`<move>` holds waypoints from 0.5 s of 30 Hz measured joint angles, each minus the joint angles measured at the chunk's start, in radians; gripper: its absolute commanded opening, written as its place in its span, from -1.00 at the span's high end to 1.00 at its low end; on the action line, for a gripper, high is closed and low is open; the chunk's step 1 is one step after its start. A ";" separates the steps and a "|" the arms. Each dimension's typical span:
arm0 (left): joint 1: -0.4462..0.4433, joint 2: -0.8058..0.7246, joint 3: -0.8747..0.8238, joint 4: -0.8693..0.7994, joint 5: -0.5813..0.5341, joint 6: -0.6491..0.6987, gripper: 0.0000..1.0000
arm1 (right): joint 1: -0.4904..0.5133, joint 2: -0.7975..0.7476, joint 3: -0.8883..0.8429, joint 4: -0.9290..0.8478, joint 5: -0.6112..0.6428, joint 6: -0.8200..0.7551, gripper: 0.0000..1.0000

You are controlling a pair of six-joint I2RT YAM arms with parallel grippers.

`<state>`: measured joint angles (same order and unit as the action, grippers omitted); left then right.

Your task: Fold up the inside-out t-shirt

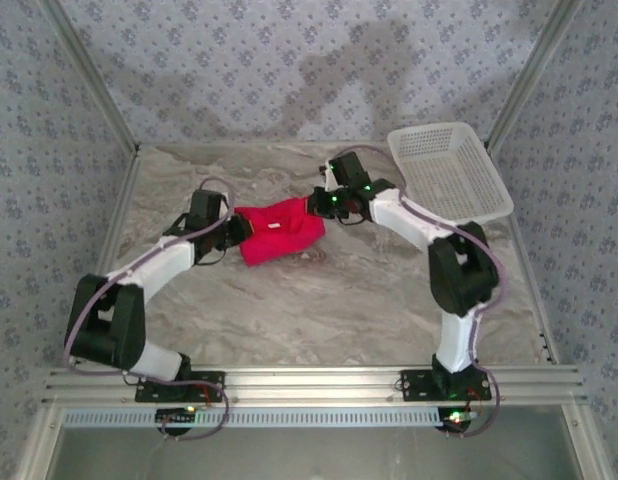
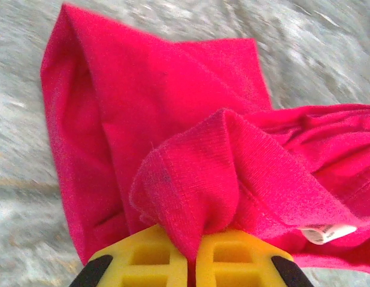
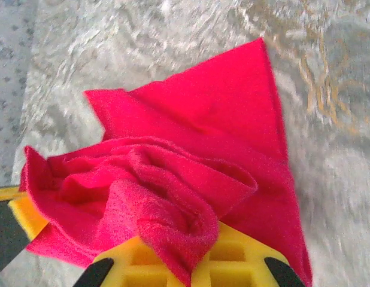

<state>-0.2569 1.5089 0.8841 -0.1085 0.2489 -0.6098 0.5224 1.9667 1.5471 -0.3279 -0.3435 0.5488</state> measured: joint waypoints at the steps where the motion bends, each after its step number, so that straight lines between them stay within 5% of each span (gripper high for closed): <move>1: 0.019 0.038 0.017 0.005 0.001 0.000 1.00 | -0.005 0.053 0.044 -0.005 -0.005 0.000 1.00; 7: 0.087 0.163 0.035 0.062 0.047 -0.016 1.00 | -0.019 0.237 0.149 -0.014 -0.041 0.012 1.00; 15: 0.011 0.045 -0.024 0.091 0.049 0.003 1.00 | -0.017 0.047 -0.055 0.003 -0.028 0.008 1.00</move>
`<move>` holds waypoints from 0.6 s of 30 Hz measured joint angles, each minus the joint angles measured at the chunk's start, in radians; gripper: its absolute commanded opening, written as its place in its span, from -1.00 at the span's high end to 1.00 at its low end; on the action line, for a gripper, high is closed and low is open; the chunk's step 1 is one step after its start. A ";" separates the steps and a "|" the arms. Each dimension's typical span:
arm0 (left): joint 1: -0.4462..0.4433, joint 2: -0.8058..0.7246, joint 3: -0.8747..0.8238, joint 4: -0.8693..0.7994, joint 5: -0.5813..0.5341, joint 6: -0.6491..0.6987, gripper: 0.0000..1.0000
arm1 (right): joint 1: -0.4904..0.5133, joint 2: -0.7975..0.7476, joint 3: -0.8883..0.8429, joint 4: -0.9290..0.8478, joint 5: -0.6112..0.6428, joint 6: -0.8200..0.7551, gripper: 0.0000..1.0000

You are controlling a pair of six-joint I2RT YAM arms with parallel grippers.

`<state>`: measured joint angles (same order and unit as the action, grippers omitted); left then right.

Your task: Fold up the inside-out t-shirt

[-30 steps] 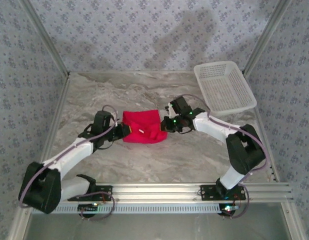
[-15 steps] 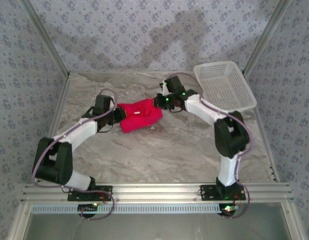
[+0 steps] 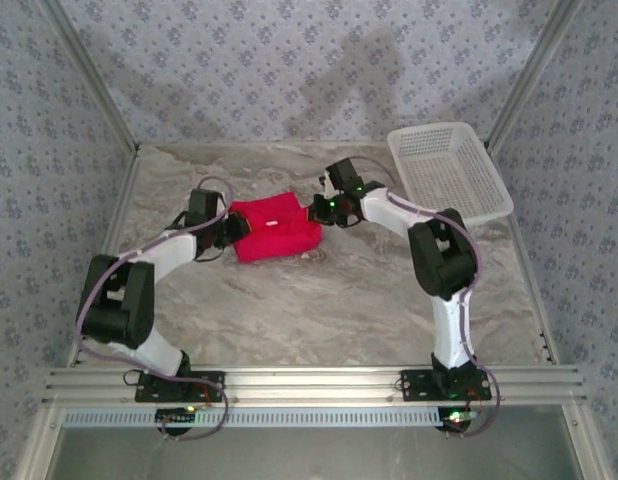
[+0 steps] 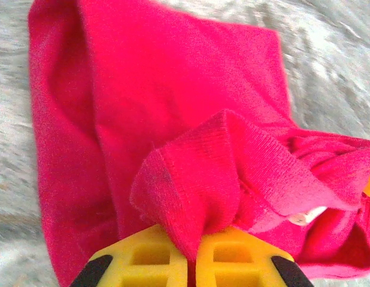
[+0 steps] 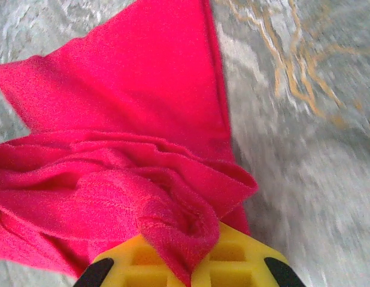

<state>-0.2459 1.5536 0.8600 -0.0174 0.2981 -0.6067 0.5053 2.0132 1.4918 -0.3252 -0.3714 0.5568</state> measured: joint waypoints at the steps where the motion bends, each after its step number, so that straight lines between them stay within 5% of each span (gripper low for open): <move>1: -0.020 -0.039 -0.007 -0.007 0.000 0.005 1.00 | 0.000 -0.049 -0.035 -0.006 0.008 -0.002 1.00; 6: -0.092 -0.287 -0.059 -0.023 0.002 0.011 1.00 | 0.025 -0.333 -0.174 -0.031 0.049 -0.008 1.00; 12: -0.132 -0.609 -0.206 -0.109 0.008 -0.024 1.00 | 0.200 -0.689 -0.389 -0.065 0.127 0.014 1.00; 18: -0.141 -0.669 -0.309 -0.143 0.013 -0.066 1.00 | 0.188 -0.709 -0.452 -0.100 0.175 0.040 1.00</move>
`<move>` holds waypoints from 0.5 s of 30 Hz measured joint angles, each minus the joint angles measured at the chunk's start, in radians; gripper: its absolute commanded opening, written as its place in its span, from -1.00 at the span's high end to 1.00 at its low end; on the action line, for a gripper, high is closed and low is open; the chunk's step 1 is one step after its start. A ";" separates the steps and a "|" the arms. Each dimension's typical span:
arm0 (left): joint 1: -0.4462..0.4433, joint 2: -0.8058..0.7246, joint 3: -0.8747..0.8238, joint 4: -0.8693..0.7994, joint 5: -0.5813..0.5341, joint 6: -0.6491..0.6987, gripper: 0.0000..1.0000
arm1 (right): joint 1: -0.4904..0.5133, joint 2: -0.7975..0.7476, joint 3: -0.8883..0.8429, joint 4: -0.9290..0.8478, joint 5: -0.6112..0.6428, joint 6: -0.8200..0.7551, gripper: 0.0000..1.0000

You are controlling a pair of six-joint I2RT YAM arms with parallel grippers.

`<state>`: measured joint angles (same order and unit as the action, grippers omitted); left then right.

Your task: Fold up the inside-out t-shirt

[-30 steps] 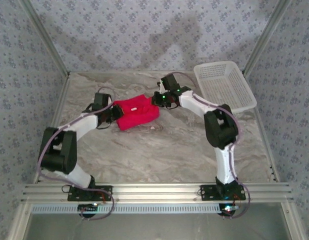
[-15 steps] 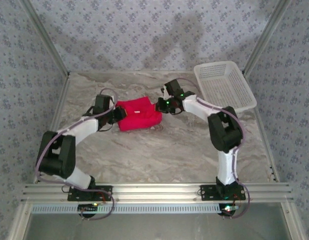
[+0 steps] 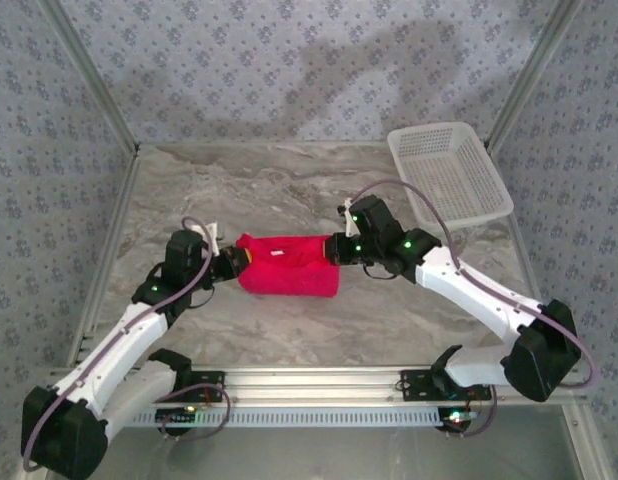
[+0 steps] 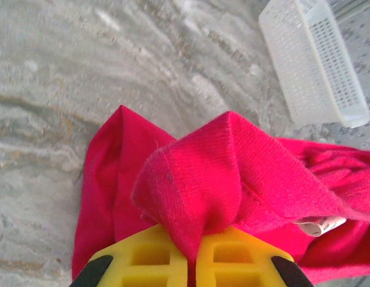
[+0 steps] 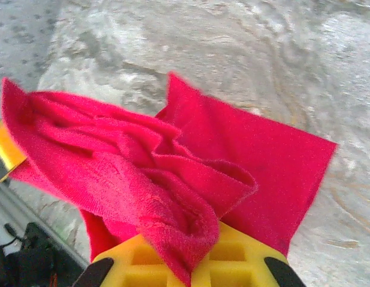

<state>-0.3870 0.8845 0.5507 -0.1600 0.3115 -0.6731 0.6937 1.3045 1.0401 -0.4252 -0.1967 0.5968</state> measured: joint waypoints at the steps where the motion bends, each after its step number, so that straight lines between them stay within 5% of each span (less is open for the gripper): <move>1: -0.003 0.036 0.004 0.010 0.005 -0.003 1.00 | -0.017 0.016 0.000 0.003 -0.001 0.002 1.00; 15: -0.021 0.488 0.198 0.085 0.011 0.038 1.00 | -0.160 0.235 0.027 0.034 -0.051 -0.011 1.00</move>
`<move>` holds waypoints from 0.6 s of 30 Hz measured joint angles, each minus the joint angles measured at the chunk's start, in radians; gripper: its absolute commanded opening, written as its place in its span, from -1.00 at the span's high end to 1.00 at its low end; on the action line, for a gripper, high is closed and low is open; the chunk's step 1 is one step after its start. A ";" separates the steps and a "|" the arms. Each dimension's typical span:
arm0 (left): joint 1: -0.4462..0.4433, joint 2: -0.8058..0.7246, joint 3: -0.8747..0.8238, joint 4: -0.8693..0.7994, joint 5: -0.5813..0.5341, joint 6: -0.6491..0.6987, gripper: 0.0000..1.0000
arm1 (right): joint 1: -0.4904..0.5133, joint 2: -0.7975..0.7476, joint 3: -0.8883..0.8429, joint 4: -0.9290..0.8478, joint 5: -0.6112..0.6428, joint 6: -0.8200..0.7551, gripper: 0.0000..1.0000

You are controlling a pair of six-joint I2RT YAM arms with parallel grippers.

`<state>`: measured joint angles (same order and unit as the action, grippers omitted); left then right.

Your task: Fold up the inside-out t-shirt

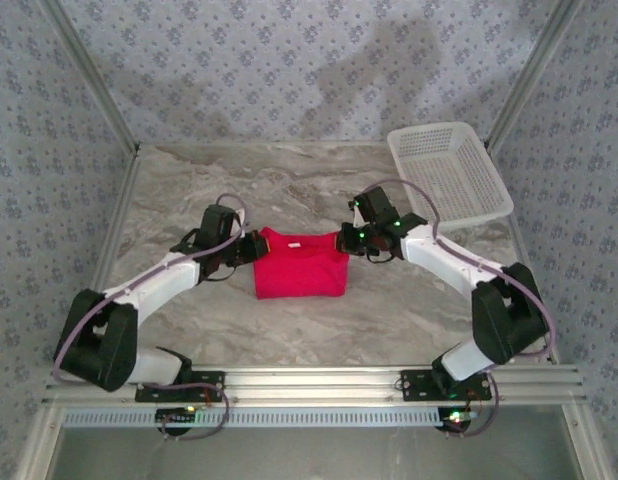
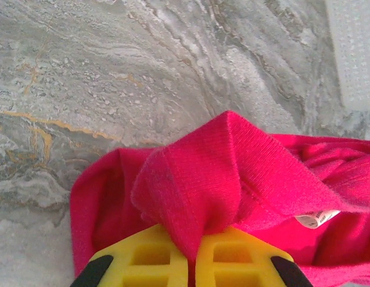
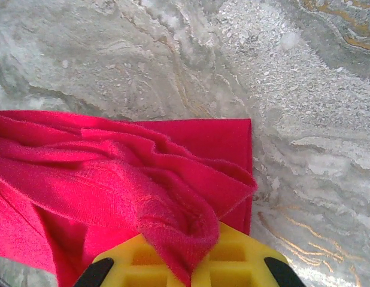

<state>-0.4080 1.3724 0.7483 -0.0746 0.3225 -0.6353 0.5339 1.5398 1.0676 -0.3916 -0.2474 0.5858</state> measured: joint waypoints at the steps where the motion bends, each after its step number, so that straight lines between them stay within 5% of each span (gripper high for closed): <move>1: 0.006 0.019 0.008 0.001 -0.002 0.004 1.00 | -0.003 0.029 0.020 0.000 -0.003 -0.003 1.00; 13: 0.094 0.333 0.080 0.092 0.011 0.034 1.00 | -0.045 0.451 0.233 0.064 -0.046 -0.017 1.00; 18: 0.094 0.346 0.082 0.108 0.018 0.039 1.00 | -0.050 0.471 0.260 0.070 -0.067 -0.009 0.89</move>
<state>-0.3138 1.7187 0.8307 0.0338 0.3405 -0.5968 0.4839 2.0106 1.3277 -0.3218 -0.3141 0.5766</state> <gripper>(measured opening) 0.064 0.057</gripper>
